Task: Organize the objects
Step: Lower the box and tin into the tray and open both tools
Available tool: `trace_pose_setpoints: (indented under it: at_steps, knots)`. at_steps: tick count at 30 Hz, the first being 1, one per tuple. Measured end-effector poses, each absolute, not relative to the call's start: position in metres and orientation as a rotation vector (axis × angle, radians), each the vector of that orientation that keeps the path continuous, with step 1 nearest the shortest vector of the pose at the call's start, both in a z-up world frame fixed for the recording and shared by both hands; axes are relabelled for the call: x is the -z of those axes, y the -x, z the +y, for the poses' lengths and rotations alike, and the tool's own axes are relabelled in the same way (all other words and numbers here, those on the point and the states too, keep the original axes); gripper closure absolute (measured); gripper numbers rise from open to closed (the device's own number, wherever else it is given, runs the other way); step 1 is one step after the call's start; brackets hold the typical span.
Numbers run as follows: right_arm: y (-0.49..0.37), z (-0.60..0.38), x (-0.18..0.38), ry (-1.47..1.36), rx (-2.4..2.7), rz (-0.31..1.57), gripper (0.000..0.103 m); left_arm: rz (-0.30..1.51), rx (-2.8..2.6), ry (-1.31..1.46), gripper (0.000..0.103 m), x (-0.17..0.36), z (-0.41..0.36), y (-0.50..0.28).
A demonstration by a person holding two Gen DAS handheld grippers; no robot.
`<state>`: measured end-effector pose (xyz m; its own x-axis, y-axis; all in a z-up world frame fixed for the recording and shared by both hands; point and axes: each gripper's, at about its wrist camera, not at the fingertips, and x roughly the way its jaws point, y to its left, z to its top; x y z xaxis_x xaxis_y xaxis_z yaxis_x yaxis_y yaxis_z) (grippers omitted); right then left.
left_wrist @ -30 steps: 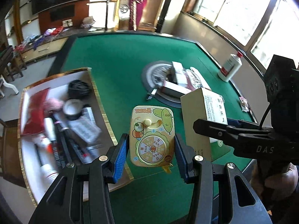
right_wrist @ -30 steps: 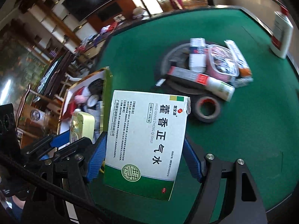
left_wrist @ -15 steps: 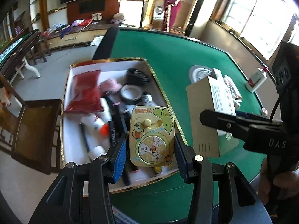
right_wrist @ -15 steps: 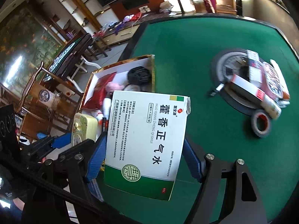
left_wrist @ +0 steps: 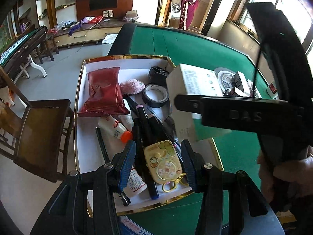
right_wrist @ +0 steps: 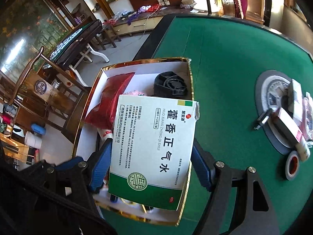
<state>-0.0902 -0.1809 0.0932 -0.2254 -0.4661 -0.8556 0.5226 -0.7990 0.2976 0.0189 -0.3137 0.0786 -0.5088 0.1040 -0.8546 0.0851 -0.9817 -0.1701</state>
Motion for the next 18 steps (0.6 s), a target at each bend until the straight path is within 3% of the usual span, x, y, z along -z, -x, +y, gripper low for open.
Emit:
trace_pose_setpoints:
  at_steps: [7, 18]
  knots:
    - [0.092, -0.196, -0.071, -1.462, 2.019, 0.101, 0.027, -0.271, -2.710, 1.574, 0.061, -0.074, -0.317, -0.017]
    - [0.093, -0.205, -0.079, -1.437, 2.028, 0.139, 0.025, -0.198, -2.747, 1.572, 0.061, -0.077, -0.317, -0.021]
